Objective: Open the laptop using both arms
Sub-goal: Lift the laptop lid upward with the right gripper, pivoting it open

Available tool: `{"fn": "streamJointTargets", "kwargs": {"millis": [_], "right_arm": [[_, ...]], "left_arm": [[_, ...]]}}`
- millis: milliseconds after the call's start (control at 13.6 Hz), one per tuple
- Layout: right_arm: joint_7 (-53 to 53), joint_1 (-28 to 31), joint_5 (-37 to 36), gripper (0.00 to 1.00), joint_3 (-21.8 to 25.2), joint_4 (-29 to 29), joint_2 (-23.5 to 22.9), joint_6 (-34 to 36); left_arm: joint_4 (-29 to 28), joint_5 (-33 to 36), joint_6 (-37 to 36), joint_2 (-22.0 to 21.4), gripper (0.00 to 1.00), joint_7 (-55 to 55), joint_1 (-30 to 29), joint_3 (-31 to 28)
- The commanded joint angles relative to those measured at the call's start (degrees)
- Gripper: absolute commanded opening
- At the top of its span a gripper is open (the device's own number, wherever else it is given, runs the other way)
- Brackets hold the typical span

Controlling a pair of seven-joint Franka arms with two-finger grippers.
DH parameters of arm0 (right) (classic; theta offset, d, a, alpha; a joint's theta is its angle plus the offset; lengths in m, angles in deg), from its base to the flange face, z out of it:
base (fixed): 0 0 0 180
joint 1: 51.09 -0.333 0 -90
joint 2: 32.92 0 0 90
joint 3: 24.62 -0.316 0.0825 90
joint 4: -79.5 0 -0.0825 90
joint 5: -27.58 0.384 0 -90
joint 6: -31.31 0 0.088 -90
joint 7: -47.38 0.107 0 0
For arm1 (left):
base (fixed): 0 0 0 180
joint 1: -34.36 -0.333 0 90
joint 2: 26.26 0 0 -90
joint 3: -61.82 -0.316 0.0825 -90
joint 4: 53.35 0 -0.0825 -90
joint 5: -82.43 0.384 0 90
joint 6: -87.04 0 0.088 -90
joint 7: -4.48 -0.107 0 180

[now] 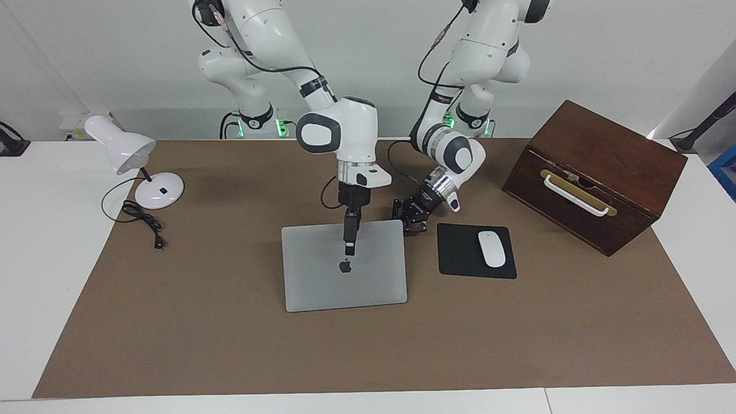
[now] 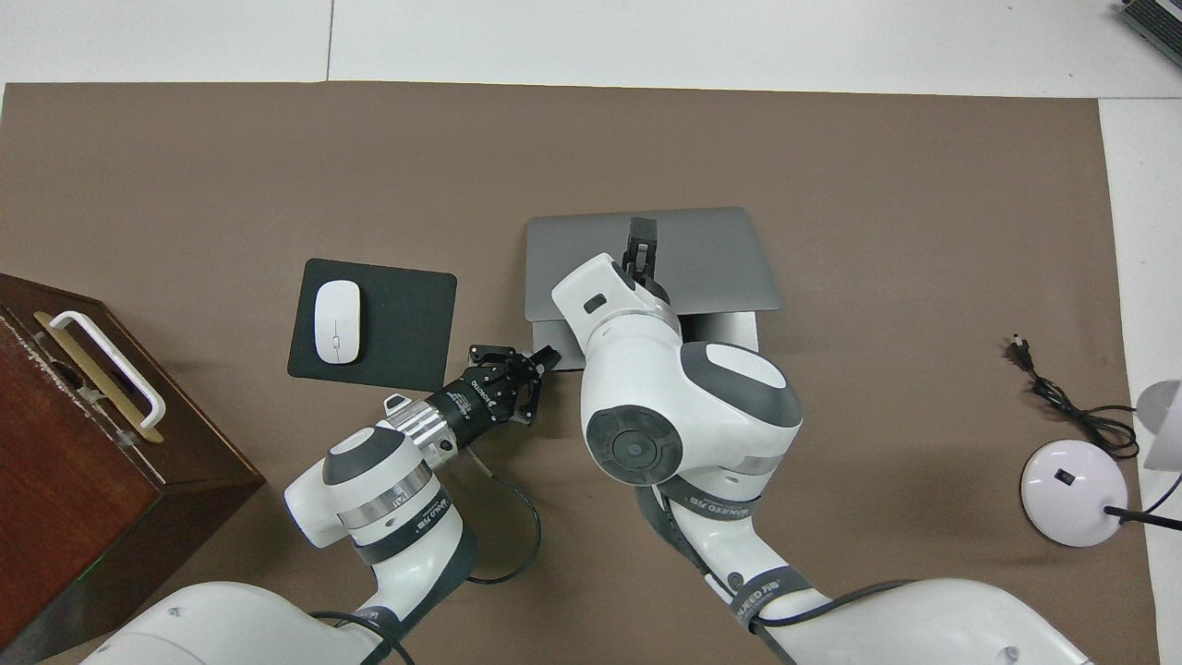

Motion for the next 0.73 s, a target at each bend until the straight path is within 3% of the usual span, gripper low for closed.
{"fn": "streamJointTargets", "kwargs": {"millis": [0,661], "right_arm": [[0.8,0.9,-1.1,1.0,-0.5,-1.7,-0.4,1.6],[0.6,0.6,-1.1,1.0,-0.5,-3.8,-0.4,3.2]], "left_arm": [[0.7,-1.4,-0.2,2.6,0.0,-1.8,-0.1,-0.4],[0.7,-1.4,0.0,2.6,0.0,-1.8,-0.1,-0.4]]}}
